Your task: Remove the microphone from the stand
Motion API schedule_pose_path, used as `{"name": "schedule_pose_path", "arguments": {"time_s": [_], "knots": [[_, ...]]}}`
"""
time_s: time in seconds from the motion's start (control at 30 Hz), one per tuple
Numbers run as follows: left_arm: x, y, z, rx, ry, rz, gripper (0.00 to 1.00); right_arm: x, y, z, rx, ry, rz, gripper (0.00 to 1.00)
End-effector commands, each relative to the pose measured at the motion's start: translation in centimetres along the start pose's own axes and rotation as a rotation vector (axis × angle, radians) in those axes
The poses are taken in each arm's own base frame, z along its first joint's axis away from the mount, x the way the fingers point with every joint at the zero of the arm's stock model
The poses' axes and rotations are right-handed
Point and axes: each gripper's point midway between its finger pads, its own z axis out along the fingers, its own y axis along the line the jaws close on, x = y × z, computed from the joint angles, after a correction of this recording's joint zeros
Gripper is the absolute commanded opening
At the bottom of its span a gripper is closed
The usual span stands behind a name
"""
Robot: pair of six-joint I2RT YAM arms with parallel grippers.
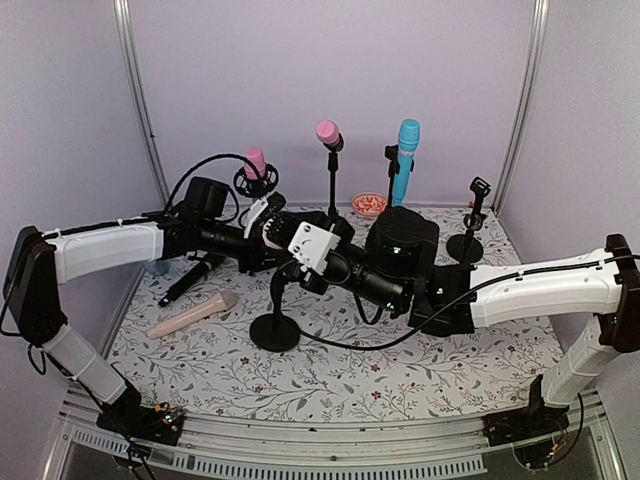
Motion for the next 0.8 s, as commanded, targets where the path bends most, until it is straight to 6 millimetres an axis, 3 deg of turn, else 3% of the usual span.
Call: {"name": "schedule_pose_path", "arguments": {"time_s": [0.0, 0.2, 0.77], "knots": [[2.5, 2.2, 0.7, -0.067, 0.057, -0.082, 0.00, -9.2, -6.3, -3.5, 0.148, -0.212, -0.004, 0.14], [2.7, 2.3, 1.2, -0.074, 0.068, -0.064, 0.00, -12.1, -7.1, -4.9, 0.171, -0.263, -0.004, 0.11], [4.5, 3.3, 1.9, -0.120, 0.115, -0.073, 0.00, -17.9, -6.5, -8.0, 0.182, -0.363, -0.039, 0.05]]}}
